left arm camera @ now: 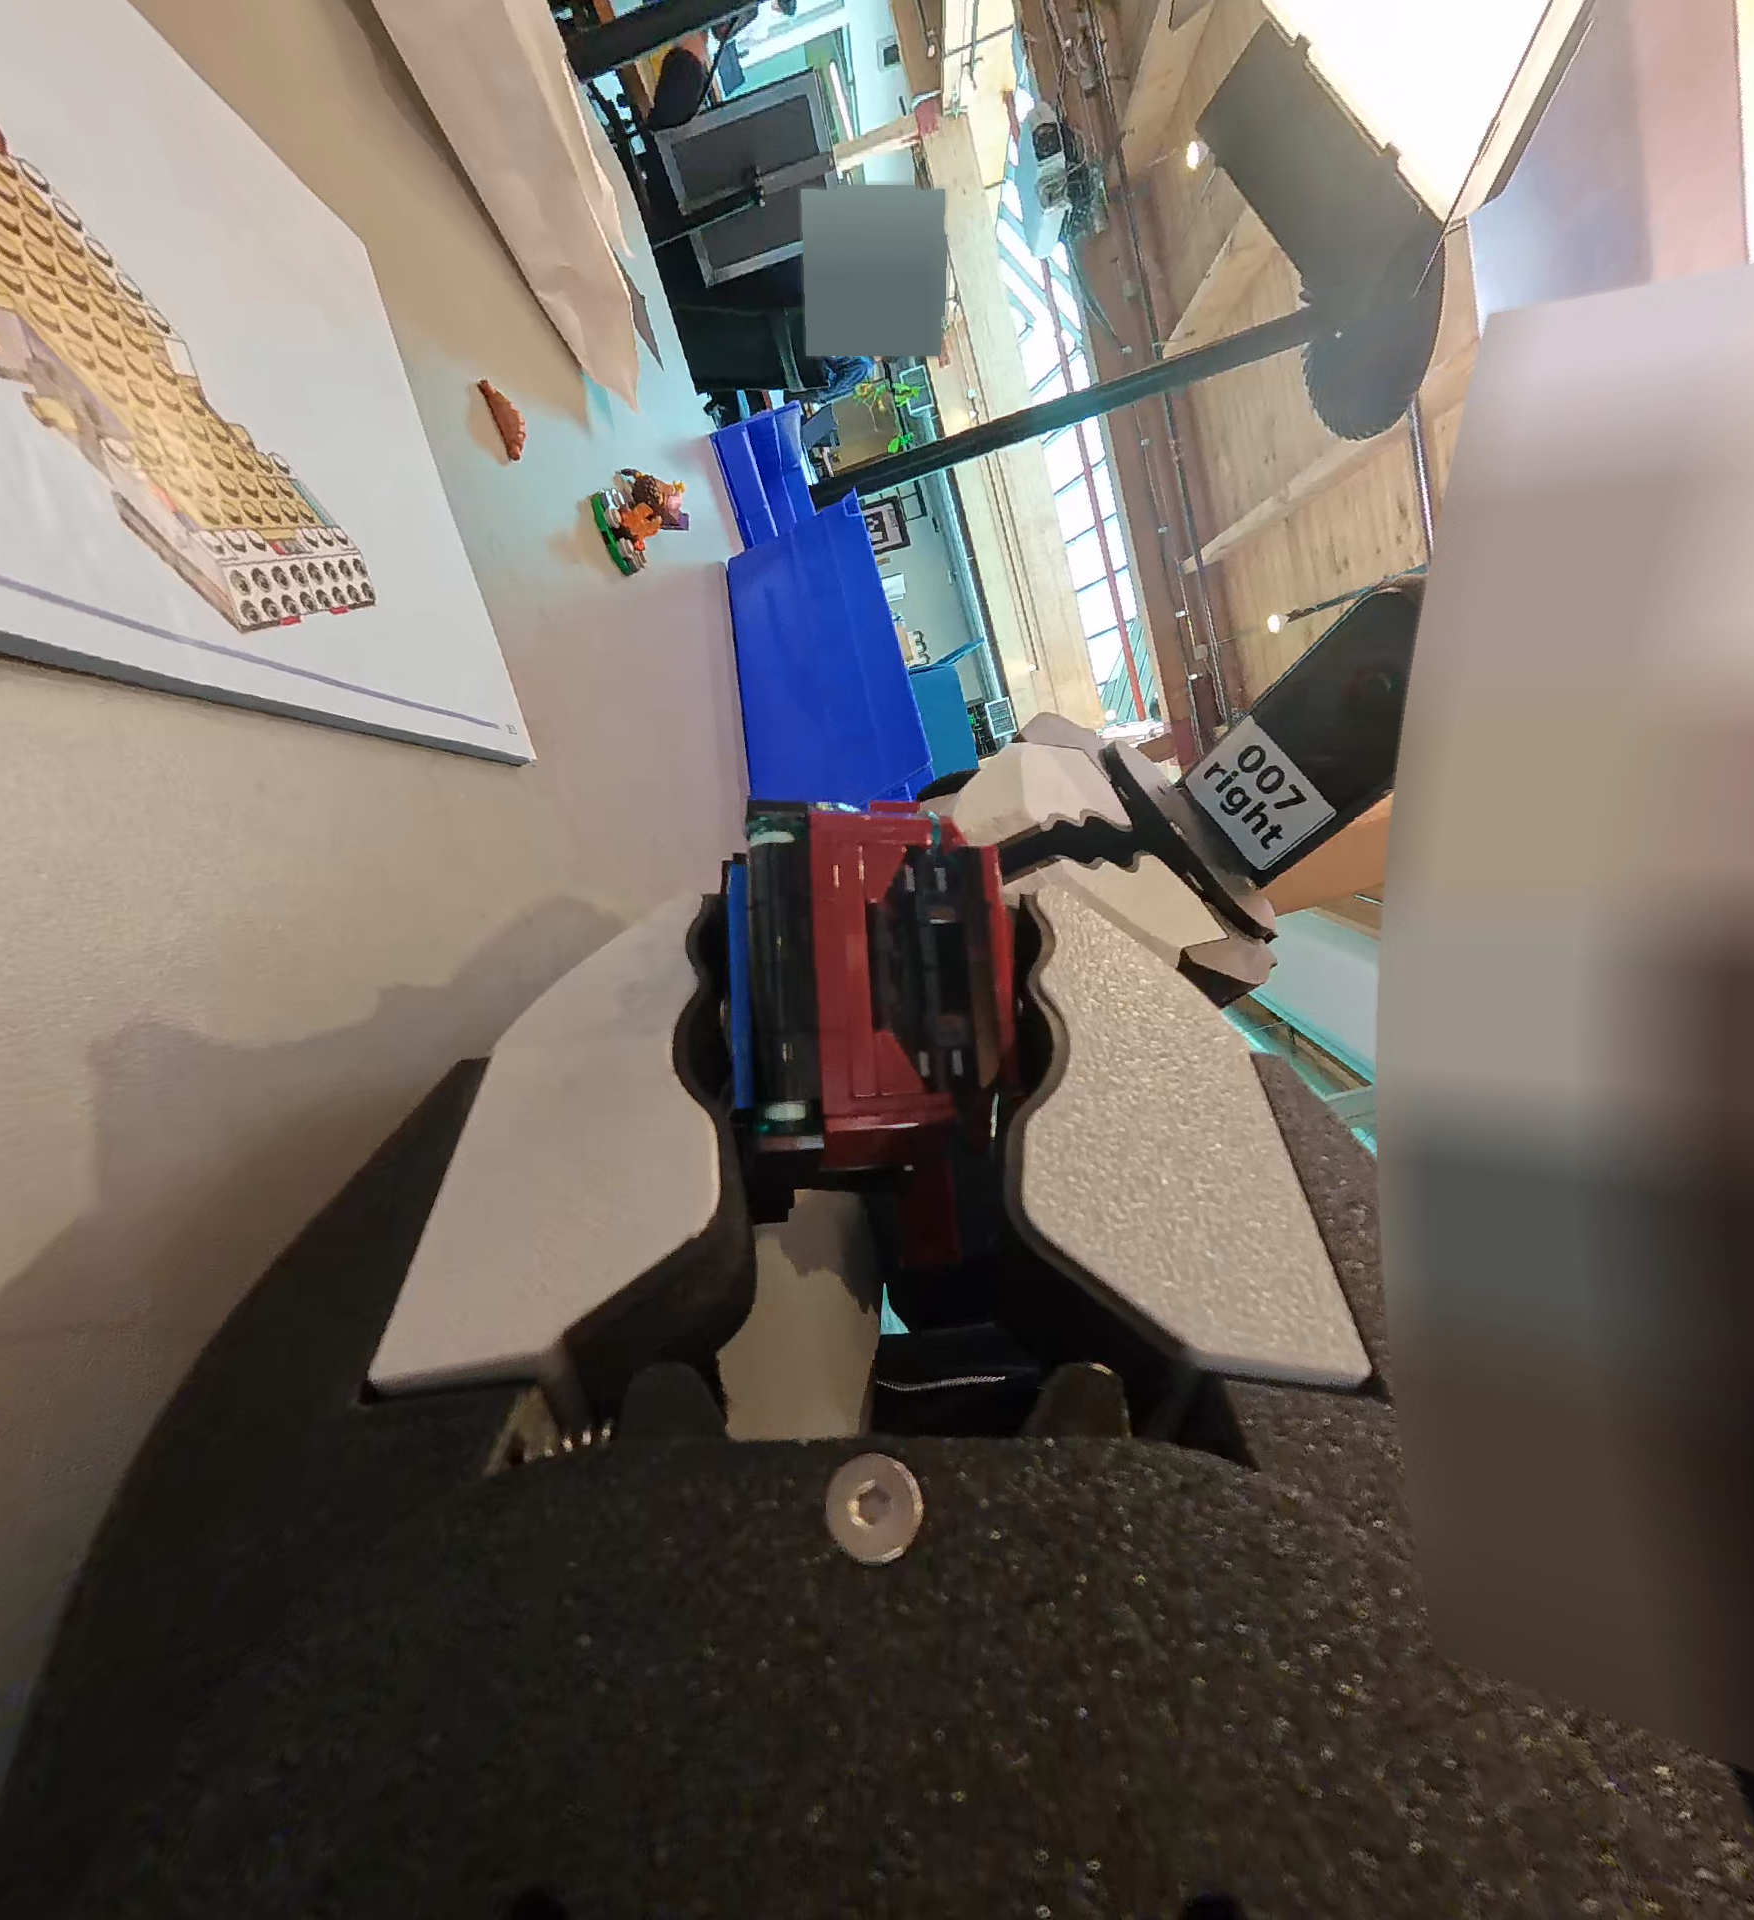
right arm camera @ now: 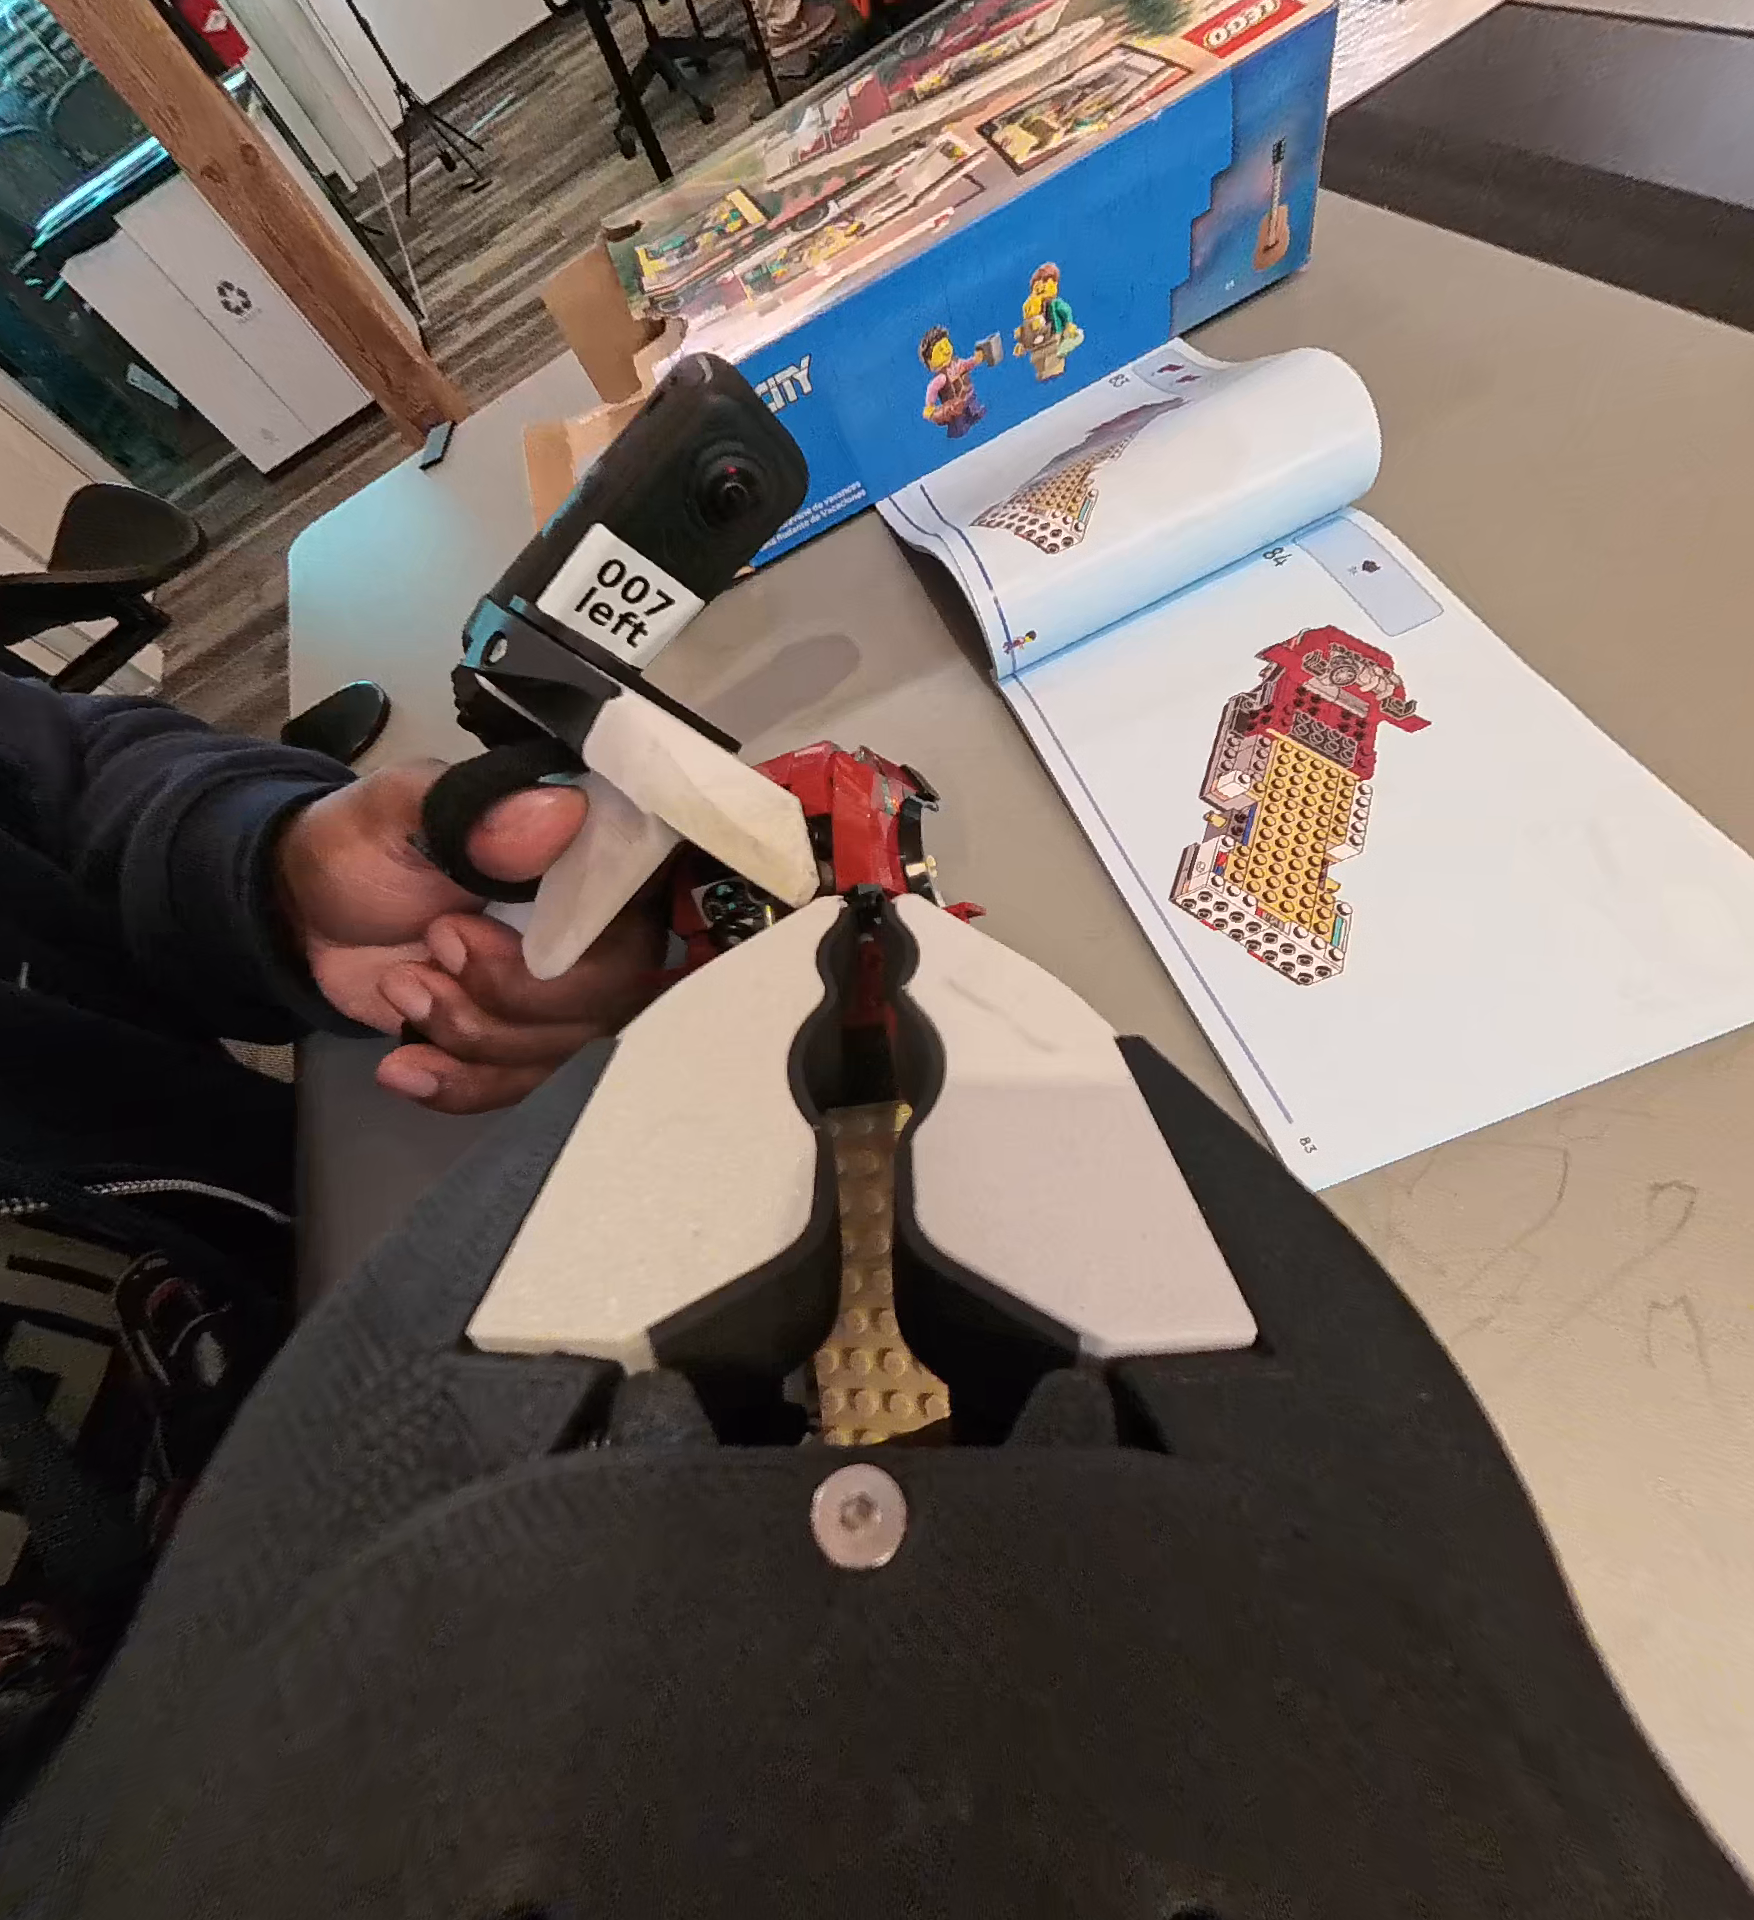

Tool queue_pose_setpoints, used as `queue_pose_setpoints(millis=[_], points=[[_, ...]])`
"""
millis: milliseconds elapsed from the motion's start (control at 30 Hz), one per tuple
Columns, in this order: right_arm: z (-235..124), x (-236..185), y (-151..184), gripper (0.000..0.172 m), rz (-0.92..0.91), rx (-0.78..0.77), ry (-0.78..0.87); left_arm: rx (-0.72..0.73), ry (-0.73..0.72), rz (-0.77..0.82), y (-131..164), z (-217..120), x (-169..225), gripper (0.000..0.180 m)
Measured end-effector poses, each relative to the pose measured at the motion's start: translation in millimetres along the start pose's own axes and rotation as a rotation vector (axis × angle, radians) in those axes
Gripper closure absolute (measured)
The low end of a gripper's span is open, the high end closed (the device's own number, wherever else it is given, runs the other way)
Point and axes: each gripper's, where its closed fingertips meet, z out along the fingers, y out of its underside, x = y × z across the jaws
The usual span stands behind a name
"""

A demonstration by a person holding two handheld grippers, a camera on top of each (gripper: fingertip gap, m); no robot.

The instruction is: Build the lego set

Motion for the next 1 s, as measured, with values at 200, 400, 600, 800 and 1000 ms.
queue_pose_setpoints(millis=[200, 400, 600, 800, 1000], points=[[-3, -1, 1, 0.168, 0.05, -0.015, -0.024, -0.01, -0.005, 0.024, 2, 1, 1, 0.127], [-2, 1, 2, 0.168, 0.054, -0.022, -0.013, -0.009, 0.009, -0.013, 2, 2, -1, 0.127], [3, 3, 1, 0.166, -0.045, 0.005, 0.069, 0.014, 0.064, -0.136, -2, 1, -3, 0.127], [6, 5, 1, 0.166, -0.132, 0.02, 0.15, 0.044, 0.076, -0.188, -5, -2, -8, 0.127], [6, 4, -2, 0.169, -0.175, 0.042, 0.159, 0.055, 0.086, -0.232, -6, -2, -10, 0.127]])
